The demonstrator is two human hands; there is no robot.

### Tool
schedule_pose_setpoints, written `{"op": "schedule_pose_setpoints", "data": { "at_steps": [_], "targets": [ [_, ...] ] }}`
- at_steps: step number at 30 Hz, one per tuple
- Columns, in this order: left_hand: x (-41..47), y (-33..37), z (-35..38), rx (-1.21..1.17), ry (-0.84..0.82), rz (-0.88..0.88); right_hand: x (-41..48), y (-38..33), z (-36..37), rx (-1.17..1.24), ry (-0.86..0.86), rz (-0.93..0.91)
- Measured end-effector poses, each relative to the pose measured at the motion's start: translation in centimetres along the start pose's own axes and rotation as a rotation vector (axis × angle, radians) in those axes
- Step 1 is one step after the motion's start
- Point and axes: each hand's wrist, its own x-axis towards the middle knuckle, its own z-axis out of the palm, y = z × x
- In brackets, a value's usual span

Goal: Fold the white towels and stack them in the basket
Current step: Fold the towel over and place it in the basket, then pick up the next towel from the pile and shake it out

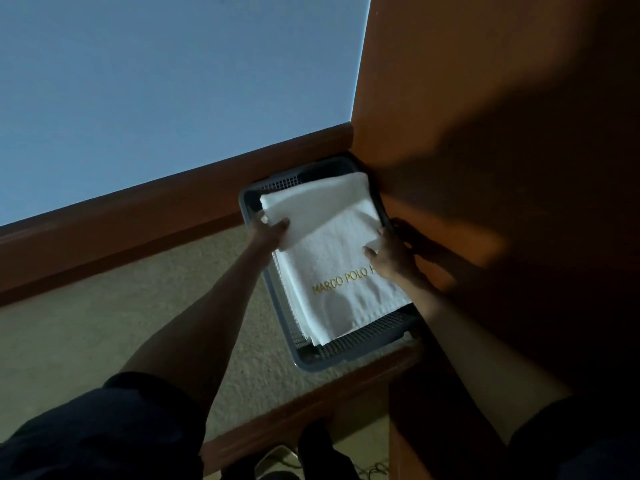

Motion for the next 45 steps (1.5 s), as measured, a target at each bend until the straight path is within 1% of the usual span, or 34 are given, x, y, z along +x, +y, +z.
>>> {"op": "schedule_pose_setpoints", "data": {
  "at_steps": [2, 6, 8, 10, 12, 14, 18, 21, 25, 30, 37, 41, 45],
  "targets": [
    [0.0, -0.6, -0.1, 0.067, 0.009, 0.034, -0.3, 0.2, 0.2, 0.001, 0.02, -0.022],
    [0.8, -1.8, -1.2, 0.192, -0.03, 0.102, -1.1, -0.1, 0.5, -0.005, 0.061, -0.013],
    [-1.8, 0.5, -1.9, 0.295, -0.028, 0.176, -1.7, -0.9, 0.5, -0.016, 0.072, 0.005],
    [-4.3, 2.4, -3.1, 0.414, 0.014, 0.283, -2.3, -2.5, 0.4, -0.006, 0.068, 0.007],
    [-6.3, 3.2, -4.9, 0.5, 0.031, 0.379, -3.0, -4.7, 0.3, 0.028, 0.014, -0.012],
    [-7.7, 3.4, -7.4, 0.56, -0.001, 0.456, -3.5, -7.7, 0.3, 0.049, -0.077, -0.068],
    [-10.8, 3.3, -13.0, 0.604, -0.055, 0.513, -5.4, -13.8, 1.0, 0.035, -0.251, -0.204],
    [-13.6, 2.6, -18.0, 0.595, -0.042, 0.495, -7.6, -19.2, 1.5, 0.065, -0.312, -0.307],
    [-17.1, 0.8, -26.1, 0.529, 0.081, 0.482, -11.7, -27.2, 3.0, 0.016, -0.38, -0.45],
    [-23.6, -2.3, -37.1, 0.486, 0.19, 0.456, -18.9, -37.6, 7.1, -0.029, -0.401, -0.595],
    [-33.8, -9.5, -52.9, 0.502, 0.386, 0.379, -31.4, -49.3, 17.6, -0.128, -0.483, -0.748],
    [-39.3, -14.4, -60.4, 0.484, 0.478, 0.313, -38.2, -54.0, 23.9, -0.162, -0.541, -0.851],
    [-44.2, -18.3, -66.7, 0.46, 0.559, 0.247, -44.1, -58.4, 29.5, -0.214, -0.62, -0.882]
  ]
}}
